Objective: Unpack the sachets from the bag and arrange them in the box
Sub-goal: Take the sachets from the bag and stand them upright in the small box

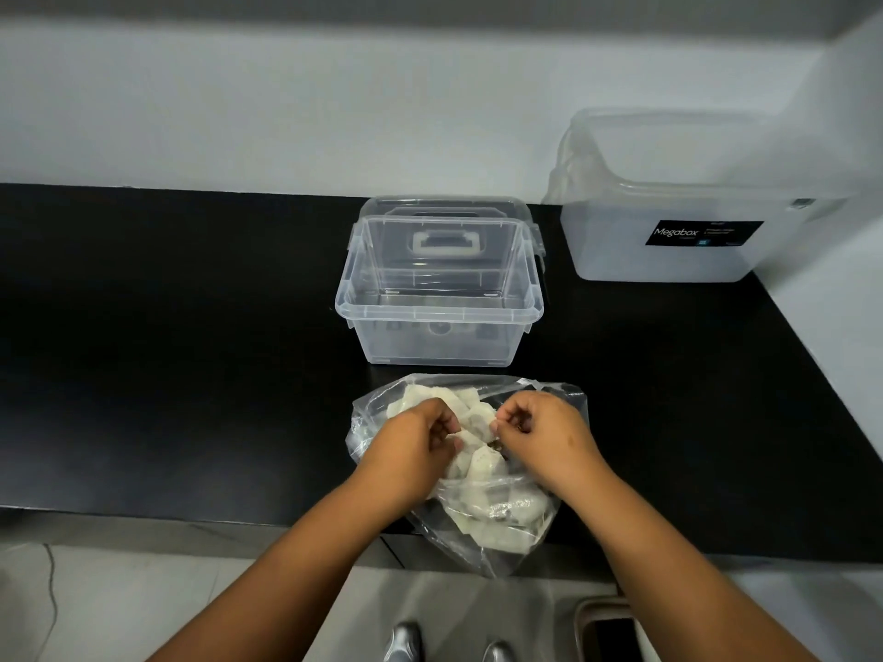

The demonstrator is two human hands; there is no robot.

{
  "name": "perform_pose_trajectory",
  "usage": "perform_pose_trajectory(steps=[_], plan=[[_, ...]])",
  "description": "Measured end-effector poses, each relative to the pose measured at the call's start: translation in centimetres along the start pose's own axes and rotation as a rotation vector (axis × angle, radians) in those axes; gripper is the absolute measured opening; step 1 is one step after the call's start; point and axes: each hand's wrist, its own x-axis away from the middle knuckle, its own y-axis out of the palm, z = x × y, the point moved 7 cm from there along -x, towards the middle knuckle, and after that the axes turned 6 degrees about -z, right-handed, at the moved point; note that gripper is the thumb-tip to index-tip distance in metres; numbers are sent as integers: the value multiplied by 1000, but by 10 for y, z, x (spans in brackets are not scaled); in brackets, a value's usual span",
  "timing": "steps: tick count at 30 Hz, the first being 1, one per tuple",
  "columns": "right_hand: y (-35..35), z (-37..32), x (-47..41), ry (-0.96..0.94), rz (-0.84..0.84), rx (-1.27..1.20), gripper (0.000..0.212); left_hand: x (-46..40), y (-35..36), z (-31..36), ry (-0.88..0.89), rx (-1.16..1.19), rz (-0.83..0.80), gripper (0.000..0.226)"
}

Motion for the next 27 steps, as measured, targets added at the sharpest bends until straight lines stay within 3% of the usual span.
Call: perform_pose_trajectory(steps=[10,20,27], plan=[[-54,-31,4,-201,59,58,3,2,-37,41,94,-53,79,3],[-103,-80,-16,-371,-53,72,3,-4,-104,82,144,-124,200,4],[-112,-122,-71,-401,-77,25,6,-34,-176,73,182,-85,314,2]])
